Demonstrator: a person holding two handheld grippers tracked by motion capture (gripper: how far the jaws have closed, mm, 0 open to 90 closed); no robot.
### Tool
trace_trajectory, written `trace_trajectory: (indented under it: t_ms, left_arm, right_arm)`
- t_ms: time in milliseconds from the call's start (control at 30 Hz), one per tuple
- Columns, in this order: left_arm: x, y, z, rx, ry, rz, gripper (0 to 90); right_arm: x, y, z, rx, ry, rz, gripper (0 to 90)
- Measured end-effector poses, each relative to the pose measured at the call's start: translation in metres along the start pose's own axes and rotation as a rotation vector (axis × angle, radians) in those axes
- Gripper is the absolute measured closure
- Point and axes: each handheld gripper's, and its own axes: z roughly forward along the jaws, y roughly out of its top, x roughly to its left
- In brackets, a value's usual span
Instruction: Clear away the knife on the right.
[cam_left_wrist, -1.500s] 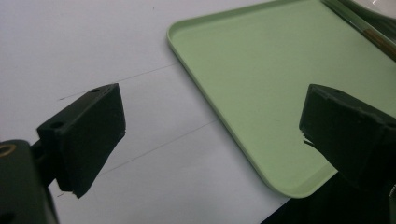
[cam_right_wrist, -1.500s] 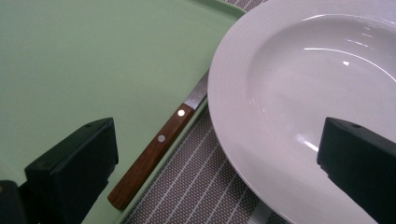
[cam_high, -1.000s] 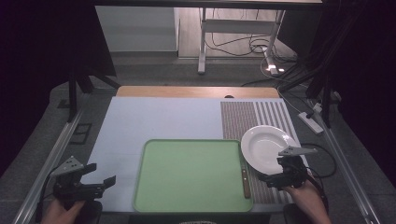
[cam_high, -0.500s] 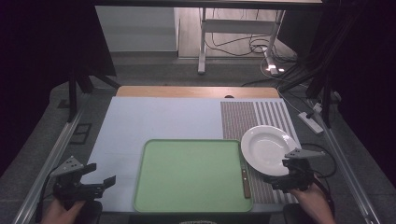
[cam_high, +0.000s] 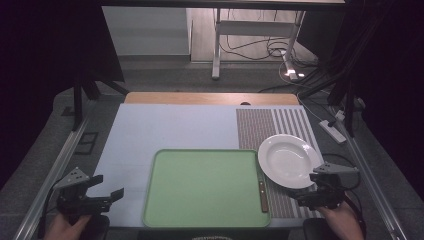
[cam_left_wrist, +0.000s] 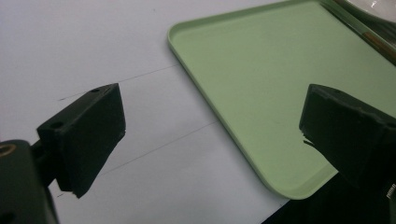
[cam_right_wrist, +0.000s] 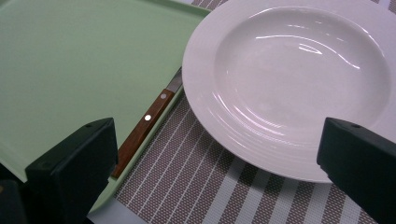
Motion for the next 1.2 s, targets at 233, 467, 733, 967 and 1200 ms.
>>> trace_trajectory:
  t_ms: [233, 467, 733, 967, 1200]
  left_arm:
    - [0.000, 0.000, 0.000, -0.001, 0.000, 0.000, 6.8]
    - [0.000, 0.000, 0.000, 0.000, 0.001, 0.001, 6.9]
    - [0.000, 0.000, 0.000, 0.000, 0.001, 0.001, 6.9]
    - [0.000, 0.000, 0.000, 0.000, 0.001, 0.001, 6.9]
    - [0.000, 0.000, 0.000, 0.000, 0.001, 0.000, 6.9]
  right_arm:
    - [0.000, -0.003, -0.003, -0.004, -0.012, -0.001, 0.0]
    - [-0.001, -0.006, -0.008, -0.013, -0.024, 0.009, 0.0]
    - [-0.001, -0.008, -0.012, -0.020, -0.040, 0.005, 0.0]
    - [0.001, -0.011, -0.015, -0.016, -0.055, 0.002, 0.0]
    - [0.000, -0.012, -0.016, -0.014, -0.054, 0.009, 0.0]
